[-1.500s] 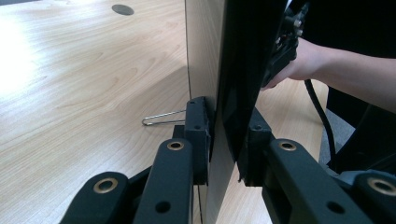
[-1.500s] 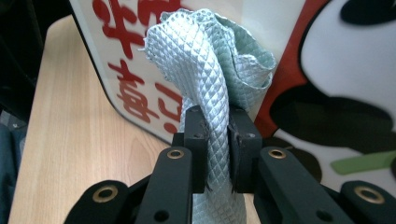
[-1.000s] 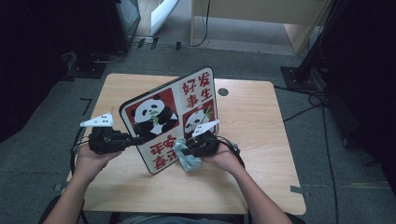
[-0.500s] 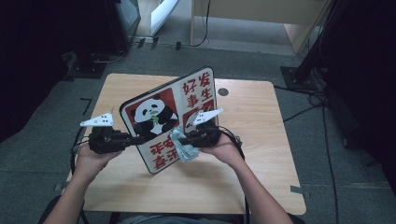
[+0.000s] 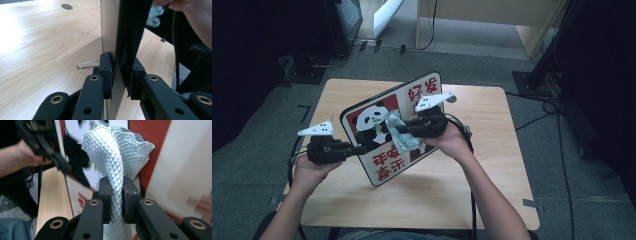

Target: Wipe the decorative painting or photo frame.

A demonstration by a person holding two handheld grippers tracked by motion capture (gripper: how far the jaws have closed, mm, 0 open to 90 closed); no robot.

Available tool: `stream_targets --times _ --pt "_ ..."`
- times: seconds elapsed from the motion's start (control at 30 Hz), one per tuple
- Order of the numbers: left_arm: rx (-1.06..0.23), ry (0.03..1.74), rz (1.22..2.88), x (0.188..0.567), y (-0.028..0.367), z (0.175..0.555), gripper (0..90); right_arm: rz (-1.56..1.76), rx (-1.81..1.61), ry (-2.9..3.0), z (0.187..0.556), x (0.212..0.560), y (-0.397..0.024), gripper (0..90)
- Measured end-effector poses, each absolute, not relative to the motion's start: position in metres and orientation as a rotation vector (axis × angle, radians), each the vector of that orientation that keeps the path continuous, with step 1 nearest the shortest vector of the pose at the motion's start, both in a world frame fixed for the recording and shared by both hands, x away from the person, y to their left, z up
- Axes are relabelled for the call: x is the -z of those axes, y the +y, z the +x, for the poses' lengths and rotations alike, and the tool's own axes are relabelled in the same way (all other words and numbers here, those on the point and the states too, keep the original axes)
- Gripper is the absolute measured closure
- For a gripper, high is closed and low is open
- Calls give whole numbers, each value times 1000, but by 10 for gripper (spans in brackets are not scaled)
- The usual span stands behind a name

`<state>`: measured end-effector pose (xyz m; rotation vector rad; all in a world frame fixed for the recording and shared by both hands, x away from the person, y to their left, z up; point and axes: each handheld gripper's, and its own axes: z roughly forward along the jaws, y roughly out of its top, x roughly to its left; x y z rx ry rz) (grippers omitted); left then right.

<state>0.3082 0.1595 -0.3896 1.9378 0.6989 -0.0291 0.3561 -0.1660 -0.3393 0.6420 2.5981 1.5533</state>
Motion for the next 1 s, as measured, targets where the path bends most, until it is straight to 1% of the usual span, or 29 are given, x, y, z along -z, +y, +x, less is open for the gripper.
stream_targets --times 0.23,0.47,0.63,1.0 --pt "31 701 1935 390 160 308 785 577 -1578 2561 362 307 -153 806" --pt "31 700 1934 390 160 308 785 535 -1561 2550 365 286 -144 806" --pt "30 697 1939 389 160 308 786 523 -1522 2566 370 289 -138 806" --pt "29 697 1945 389 160 309 786 481 -1546 2574 371 302 -138 806"
